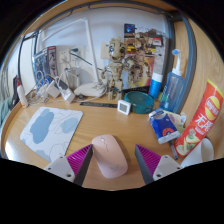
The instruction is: Arrange mouse
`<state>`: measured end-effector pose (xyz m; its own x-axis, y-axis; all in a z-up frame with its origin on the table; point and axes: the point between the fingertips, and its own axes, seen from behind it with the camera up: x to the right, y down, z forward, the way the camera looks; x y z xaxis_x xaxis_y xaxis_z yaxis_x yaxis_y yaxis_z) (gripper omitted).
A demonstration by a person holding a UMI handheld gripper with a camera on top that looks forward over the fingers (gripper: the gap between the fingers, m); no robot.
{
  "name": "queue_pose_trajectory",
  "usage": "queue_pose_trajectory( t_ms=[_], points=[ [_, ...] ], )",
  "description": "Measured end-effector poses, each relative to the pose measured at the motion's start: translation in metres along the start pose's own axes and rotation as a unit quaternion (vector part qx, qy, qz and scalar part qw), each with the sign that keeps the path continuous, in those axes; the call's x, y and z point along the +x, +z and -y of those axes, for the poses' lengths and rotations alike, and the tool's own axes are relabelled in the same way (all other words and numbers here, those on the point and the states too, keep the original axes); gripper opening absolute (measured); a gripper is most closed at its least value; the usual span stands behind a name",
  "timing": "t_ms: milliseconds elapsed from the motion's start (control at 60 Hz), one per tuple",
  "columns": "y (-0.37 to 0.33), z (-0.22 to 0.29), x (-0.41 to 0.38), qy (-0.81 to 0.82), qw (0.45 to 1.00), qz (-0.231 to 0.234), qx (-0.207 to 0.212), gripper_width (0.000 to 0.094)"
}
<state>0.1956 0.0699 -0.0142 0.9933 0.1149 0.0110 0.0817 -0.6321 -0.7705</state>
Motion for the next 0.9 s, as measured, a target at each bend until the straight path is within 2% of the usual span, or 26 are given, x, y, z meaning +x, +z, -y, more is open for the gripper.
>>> queue_pose_trajectory(
  t_ms=[83,217,300,317,350,483,717,900],
  points=[
    [0.01,0.006,0.011,0.014,1.0,-0.006,-0.006,0.0818],
    [0.022,0.013,0.022,0.039,0.999,-0.005,-0.017,0.0711],
    [0.026,0.015,0.029,0.042,0.999,-0.017,-0.018,0.0601],
    [0.026,0.015,0.03,0.045,0.999,-0.019,-0.017,0.0606],
    [0.027,0.015,0.033,0.051,0.998,-0.026,-0.016,0.051],
    [0.028,0.016,0.035,0.07,0.997,-0.043,-0.009,0.0466],
    [0.028,0.013,0.032,0.079,0.995,-0.046,-0.028,0.0264],
    [0.026,0.013,0.034,0.087,0.992,-0.074,-0.05,0.0239]
  ],
)
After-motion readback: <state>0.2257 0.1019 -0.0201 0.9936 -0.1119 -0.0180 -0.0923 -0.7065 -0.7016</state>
